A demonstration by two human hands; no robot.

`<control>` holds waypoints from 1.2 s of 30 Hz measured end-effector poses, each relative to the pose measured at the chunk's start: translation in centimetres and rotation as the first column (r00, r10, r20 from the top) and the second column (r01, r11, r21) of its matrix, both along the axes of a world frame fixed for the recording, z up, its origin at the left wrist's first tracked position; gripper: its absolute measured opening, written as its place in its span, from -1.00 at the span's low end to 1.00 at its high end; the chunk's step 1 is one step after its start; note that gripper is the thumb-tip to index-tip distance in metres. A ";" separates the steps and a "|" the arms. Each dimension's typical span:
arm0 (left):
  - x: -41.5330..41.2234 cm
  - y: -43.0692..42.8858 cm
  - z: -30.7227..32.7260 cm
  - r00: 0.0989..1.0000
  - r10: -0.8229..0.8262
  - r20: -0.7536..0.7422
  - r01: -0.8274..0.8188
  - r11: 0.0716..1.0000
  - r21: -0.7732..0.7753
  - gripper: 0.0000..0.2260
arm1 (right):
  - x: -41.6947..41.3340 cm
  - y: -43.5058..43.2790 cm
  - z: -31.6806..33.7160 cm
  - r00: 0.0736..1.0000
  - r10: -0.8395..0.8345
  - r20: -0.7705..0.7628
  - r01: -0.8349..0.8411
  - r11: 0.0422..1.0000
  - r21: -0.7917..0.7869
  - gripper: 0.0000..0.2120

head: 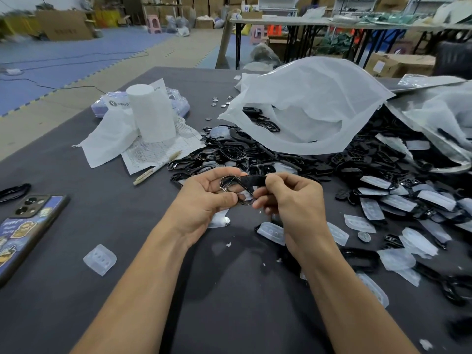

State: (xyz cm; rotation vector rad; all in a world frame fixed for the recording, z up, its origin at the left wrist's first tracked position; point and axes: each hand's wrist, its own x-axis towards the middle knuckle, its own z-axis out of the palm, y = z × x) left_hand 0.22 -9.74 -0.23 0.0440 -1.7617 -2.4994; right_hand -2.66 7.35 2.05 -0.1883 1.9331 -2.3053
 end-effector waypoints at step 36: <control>0.2 0.6 0.1 0.992 0.115 0.044 -0.099 0.958 -0.270 -0.60 | -0.8 1.4 -0.4 0.948 0.060 -0.313 0.077 0.909 0.410 -0.85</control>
